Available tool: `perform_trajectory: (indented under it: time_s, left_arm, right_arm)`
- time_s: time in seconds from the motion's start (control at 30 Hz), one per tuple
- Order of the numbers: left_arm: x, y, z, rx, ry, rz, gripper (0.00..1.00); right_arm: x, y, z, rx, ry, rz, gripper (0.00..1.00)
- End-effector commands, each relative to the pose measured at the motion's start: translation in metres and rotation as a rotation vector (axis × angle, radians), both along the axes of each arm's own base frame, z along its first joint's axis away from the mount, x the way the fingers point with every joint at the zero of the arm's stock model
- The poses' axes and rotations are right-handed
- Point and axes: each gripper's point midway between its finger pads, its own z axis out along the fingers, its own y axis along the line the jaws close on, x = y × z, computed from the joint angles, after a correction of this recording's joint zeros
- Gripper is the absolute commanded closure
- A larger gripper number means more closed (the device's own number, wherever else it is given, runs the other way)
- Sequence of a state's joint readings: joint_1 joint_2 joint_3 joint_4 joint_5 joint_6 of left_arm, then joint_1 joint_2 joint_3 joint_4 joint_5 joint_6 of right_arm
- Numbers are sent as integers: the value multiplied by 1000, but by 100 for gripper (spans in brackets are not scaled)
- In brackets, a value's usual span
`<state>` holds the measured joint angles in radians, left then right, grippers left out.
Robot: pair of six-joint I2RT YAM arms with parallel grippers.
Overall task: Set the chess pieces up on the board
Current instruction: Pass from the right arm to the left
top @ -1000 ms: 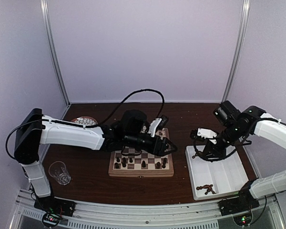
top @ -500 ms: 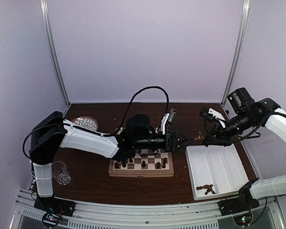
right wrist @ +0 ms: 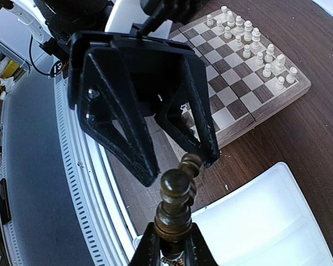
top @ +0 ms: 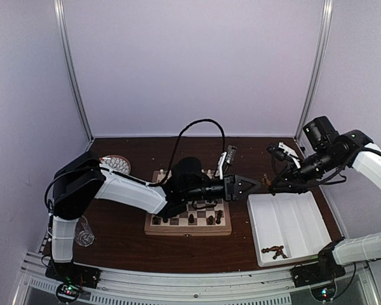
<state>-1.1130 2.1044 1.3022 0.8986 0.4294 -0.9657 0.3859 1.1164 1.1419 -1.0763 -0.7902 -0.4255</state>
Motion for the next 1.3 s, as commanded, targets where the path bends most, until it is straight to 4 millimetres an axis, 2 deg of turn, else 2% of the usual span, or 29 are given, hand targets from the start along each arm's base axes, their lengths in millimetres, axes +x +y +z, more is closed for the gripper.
perform_trajectory:
  time_s: [0.0, 0.37, 0.57, 0.93, 1.27]
  left_arm:
    - [-5, -1, 31, -126, -28, -27, 54]
    - [-7, -4, 32, -145, -13, -48, 54]
    - [-8, -3, 33, -156, -13, -57, 67]
    - [-9, -1, 37, -175, -6, -62, 76]
    - [-5, -2, 28, -140, 24, -45, 90]
  right_arm:
    - [4, 3, 5, 30, -5, -2, 98]
    - [5, 4, 5, 36, 8, -1, 98]
    - [7, 3, 5, 31, 2, -11, 98]
    - [12, -1, -3, 5, 7, -38, 98]
    - [15, -4, -4, -5, -6, -53, 98]
